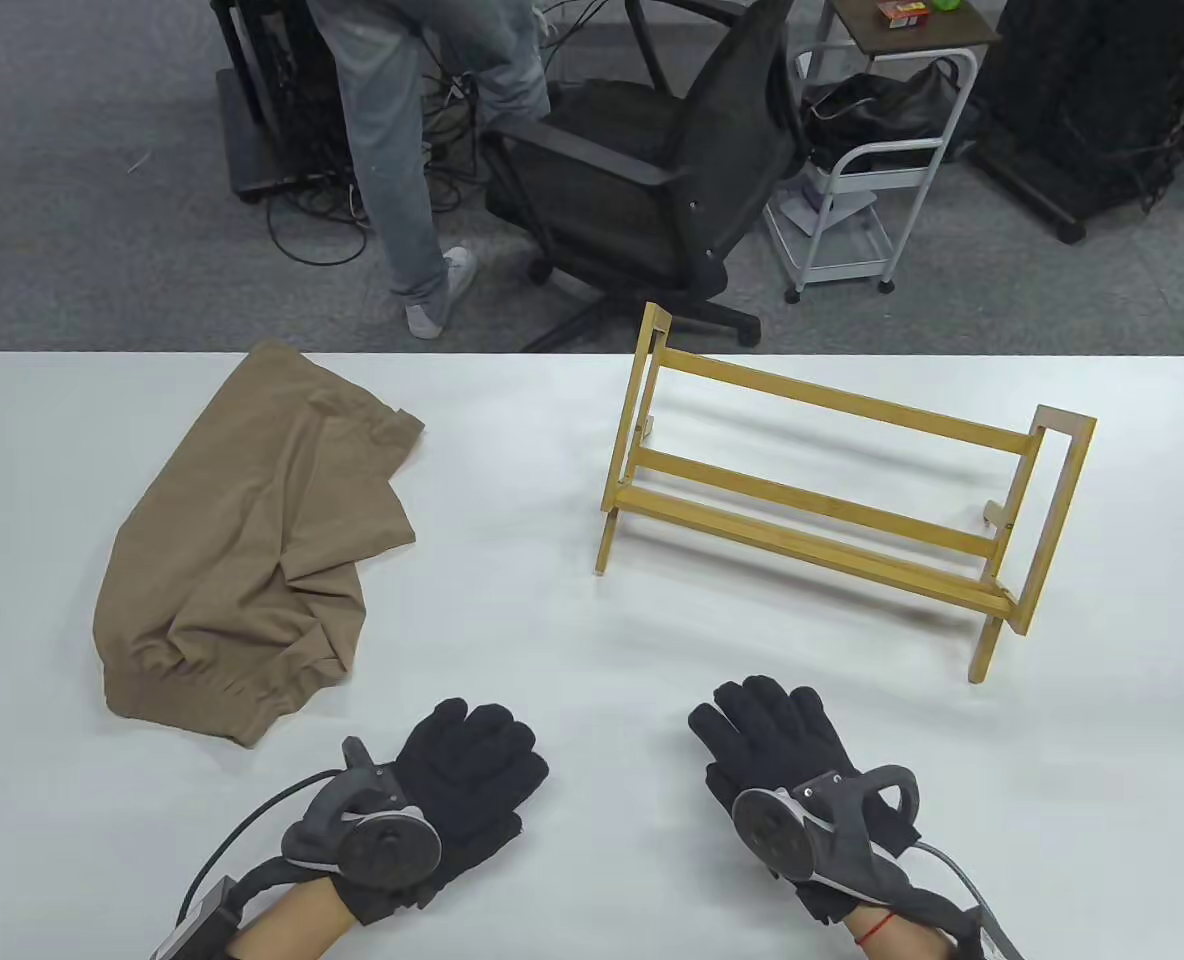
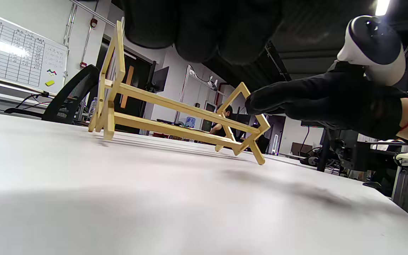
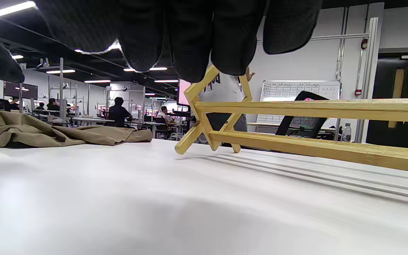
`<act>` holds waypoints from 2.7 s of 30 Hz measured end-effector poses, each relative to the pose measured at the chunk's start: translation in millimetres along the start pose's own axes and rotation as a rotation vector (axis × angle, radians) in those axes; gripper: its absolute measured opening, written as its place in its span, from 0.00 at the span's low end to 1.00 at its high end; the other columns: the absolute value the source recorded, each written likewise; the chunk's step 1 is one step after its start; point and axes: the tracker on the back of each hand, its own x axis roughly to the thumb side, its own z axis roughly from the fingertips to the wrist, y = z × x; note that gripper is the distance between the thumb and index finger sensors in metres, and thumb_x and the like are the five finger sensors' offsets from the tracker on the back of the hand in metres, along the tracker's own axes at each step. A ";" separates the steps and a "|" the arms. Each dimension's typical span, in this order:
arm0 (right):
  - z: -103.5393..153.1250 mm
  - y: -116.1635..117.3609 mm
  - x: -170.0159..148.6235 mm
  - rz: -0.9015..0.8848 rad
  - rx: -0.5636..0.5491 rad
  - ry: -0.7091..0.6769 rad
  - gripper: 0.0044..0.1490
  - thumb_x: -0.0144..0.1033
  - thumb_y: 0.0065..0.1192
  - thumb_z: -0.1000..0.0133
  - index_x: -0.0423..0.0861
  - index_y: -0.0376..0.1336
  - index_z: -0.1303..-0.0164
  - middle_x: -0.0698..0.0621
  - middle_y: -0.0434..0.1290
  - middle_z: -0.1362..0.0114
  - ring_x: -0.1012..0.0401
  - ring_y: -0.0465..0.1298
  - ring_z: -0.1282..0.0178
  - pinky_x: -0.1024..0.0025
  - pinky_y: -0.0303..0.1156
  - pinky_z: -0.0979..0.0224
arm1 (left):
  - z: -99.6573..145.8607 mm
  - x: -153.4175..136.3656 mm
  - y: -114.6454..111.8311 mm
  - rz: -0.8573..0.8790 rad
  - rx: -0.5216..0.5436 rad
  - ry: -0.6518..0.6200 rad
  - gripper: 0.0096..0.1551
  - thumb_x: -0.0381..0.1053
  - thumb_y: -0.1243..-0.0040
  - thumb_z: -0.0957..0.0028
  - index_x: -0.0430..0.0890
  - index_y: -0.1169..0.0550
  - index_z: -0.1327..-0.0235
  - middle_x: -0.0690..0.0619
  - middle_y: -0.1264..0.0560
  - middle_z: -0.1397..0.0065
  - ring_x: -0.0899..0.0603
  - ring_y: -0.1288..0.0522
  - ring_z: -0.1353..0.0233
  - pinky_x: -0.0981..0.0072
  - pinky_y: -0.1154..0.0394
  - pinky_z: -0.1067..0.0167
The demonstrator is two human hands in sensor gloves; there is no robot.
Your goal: Hang shorts on book rack
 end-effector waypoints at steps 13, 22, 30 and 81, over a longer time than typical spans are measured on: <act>-0.2 0.5 0.2 0.007 -0.004 -0.001 0.35 0.59 0.52 0.48 0.66 0.58 0.28 0.58 0.62 0.16 0.54 0.63 0.14 0.51 0.59 0.15 | 0.5 -4.3 3.8 0.005 0.007 0.029 0.32 0.58 0.47 0.51 0.49 0.26 0.34 0.46 0.31 0.25 0.32 0.34 0.24 0.28 0.44 0.33; -0.4 0.5 0.1 0.003 -0.012 -0.001 0.35 0.59 0.52 0.48 0.66 0.58 0.28 0.58 0.62 0.16 0.54 0.63 0.14 0.51 0.59 0.15 | 9.5 -28.0 17.3 0.000 0.046 0.109 0.31 0.58 0.46 0.51 0.49 0.25 0.34 0.46 0.31 0.25 0.32 0.33 0.24 0.28 0.44 0.33; -0.1 0.3 0.2 0.002 -0.018 -0.002 0.35 0.59 0.52 0.48 0.66 0.58 0.28 0.58 0.62 0.16 0.54 0.63 0.14 0.51 0.59 0.15 | 26.7 -55.7 32.1 -0.017 0.103 0.250 0.32 0.58 0.46 0.50 0.48 0.26 0.33 0.45 0.32 0.24 0.31 0.34 0.24 0.28 0.44 0.33; -1.0 0.6 0.5 -0.003 0.012 0.000 0.35 0.59 0.52 0.48 0.66 0.58 0.28 0.58 0.63 0.16 0.55 0.64 0.15 0.50 0.59 0.15 | 129.5 -224.6 47.7 0.095 -0.030 1.180 0.45 0.63 0.34 0.53 0.48 0.36 0.24 0.45 0.50 0.17 0.20 0.59 0.22 0.25 0.55 0.33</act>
